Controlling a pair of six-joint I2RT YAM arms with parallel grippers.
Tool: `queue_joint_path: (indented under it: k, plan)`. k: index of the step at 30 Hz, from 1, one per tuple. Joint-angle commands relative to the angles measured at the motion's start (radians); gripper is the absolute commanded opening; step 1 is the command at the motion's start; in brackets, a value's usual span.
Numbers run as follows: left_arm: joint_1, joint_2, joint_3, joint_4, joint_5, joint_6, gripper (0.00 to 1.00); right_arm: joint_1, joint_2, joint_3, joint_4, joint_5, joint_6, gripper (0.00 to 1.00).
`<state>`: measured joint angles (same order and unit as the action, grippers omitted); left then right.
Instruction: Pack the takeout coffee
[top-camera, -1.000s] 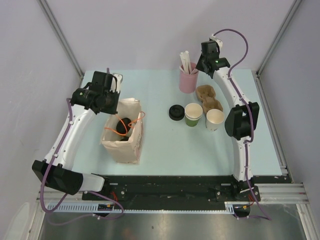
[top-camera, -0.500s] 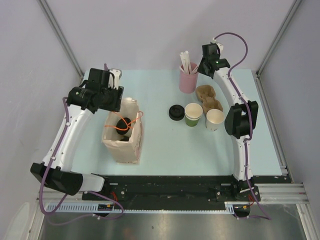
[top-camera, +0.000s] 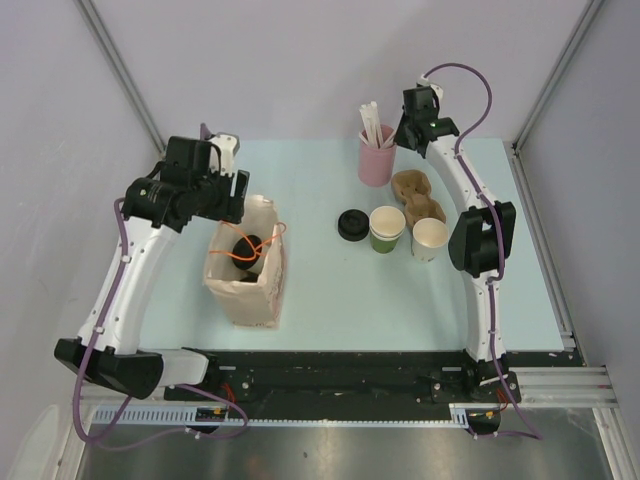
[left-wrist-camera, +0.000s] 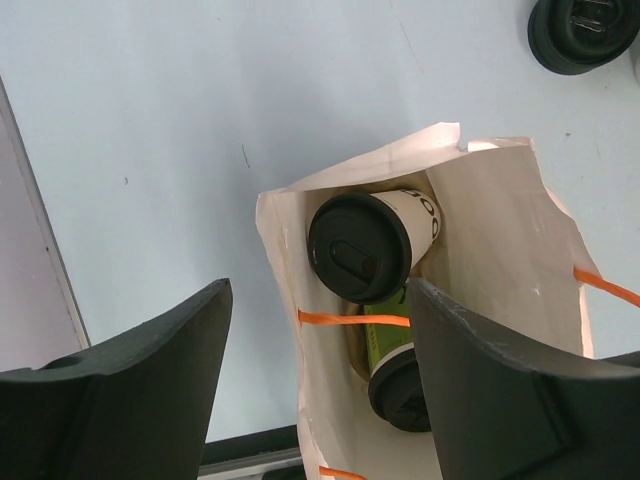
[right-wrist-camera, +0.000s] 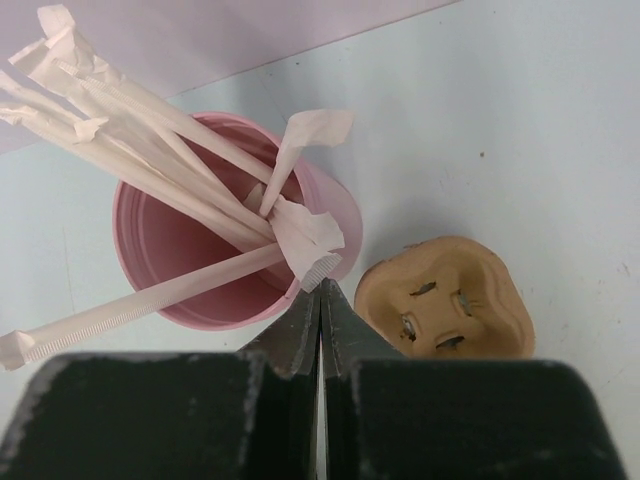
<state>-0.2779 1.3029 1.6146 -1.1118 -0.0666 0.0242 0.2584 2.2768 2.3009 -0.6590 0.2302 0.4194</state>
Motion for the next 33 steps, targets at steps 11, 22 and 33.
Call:
queue_joint_path:
  k: [11, 22, 33]
  plan:
    - [0.006, -0.039, 0.044, 0.01, 0.005, 0.056, 0.77, 0.022, -0.092, 0.037, 0.104, 0.024, -0.148, 0.0]
    - [0.006, -0.039, 0.041, 0.01, -0.002, 0.06, 0.78, 0.007, -0.094, 0.045, 0.053, 0.092, -0.021, 0.6]
    - [0.006, -0.034, 0.027, 0.009, -0.006, 0.065, 0.78, -0.01, -0.011, 0.089, 0.048, 0.031, 0.039, 0.5]
